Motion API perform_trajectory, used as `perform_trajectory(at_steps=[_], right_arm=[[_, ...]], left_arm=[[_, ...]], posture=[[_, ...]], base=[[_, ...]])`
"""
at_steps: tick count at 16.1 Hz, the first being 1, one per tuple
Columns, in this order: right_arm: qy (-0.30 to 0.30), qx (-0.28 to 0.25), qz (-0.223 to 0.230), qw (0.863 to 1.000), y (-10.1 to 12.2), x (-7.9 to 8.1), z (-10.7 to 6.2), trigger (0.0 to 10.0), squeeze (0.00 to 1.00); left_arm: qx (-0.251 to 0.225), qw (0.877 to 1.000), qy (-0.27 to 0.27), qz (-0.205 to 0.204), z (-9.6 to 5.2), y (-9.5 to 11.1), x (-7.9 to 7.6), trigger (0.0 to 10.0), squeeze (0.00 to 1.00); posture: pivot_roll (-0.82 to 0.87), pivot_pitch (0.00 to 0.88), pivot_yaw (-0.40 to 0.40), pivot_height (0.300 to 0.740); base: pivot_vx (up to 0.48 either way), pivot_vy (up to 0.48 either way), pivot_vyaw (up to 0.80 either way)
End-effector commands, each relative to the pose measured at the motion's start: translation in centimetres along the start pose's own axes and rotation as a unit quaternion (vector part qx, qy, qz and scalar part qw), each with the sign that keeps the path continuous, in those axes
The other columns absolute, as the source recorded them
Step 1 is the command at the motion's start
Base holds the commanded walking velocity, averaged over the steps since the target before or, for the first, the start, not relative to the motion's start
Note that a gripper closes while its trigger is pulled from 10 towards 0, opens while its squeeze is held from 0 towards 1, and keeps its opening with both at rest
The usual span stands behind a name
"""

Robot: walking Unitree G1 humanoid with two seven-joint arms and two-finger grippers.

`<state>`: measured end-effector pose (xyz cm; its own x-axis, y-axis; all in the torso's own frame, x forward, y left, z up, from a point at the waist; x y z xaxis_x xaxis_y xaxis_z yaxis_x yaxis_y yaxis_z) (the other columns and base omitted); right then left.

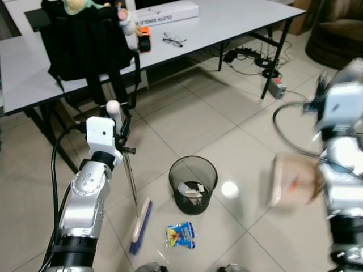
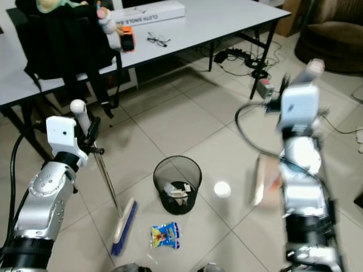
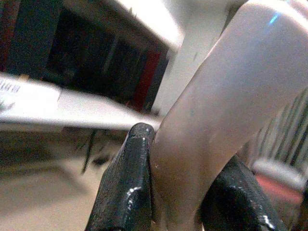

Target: Sweep floor

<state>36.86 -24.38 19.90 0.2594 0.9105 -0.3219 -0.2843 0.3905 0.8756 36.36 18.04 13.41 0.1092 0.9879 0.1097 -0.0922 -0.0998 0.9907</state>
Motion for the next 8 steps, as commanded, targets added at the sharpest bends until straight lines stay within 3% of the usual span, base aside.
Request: perform_trajectory(at_steps=[1, 6, 8], right_arm=[[0.032, -0.008, 0.020, 0.999, 0.2, 2.3, -0.3, 10.0, 0.00], [0.108, 0.027, 0.057, 0.992, -1.0, 8.4, -1.7, 10.0, 0.00], [0.136, 0.042, 0.062, 0.988, -1.6, 10.2, -2.5, 10.0, 0.00]], left_arm=[[-0.013, 1.000, 0.009, 0.010, 0.5, 0.6, 0.4, 10.0, 0.00], [0.005, 1.000, 0.000, 0.018, 0.7, -0.7, 0.0, 10.0, 0.00], [0.007, 1.000, -0.001, 0.028, 0.8, -1.3, -0.2, 10.0, 0.00]], posture=[[-0.01, 0.075, 0.075, 0.740], [-0.01, 0.132, 0.079, 0.740], [0.00, 0.155, 0.072, 0.740]], base=[[0.000, 0.000, 0.00], [0.000, 0.000, 0.00], [0.000, 0.000, 0.00]])
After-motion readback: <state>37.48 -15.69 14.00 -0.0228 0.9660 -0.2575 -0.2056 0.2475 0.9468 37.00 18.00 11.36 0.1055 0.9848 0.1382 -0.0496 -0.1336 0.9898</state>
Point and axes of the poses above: a point about 5 cm out from each wrist's last joint towards the gripper, its own z axis pointing out of the wrist towards the gripper, its own y axis along the axis of the wrist's last joint, x = y × z, the point moved 6 cm from there along z, pointing out of the wrist towards the gripper, and after that the axes turned 1 degree about z, right-handed, at the moved point
